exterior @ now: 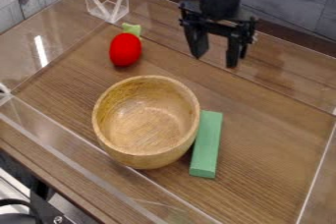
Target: Move the red fruit to the right
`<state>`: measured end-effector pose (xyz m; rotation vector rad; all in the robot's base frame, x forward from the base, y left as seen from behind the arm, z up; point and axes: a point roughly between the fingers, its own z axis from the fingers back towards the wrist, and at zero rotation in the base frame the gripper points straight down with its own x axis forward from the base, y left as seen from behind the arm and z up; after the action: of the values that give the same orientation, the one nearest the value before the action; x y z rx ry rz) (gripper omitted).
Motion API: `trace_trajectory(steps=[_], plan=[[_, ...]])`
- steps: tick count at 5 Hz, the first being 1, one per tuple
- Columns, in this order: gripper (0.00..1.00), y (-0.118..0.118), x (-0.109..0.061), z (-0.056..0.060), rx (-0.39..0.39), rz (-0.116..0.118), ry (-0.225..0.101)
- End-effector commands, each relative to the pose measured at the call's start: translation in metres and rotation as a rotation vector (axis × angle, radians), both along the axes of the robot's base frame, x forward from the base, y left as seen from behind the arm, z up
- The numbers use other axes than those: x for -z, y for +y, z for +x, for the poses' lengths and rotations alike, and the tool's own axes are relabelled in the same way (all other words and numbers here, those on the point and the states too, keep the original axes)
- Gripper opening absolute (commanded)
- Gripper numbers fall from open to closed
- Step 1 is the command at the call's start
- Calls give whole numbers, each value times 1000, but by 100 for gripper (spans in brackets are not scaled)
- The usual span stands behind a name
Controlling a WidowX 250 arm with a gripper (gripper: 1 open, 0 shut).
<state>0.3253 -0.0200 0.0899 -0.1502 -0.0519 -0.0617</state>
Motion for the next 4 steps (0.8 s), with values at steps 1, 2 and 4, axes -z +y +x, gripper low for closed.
trace_trajectory(steps=[1,2,4], plan=[[100,7,-15,17,-43,23,-79],[100,12,-11,18,-52,39,-94],[100,14,-7,23,-102,43,-103]])
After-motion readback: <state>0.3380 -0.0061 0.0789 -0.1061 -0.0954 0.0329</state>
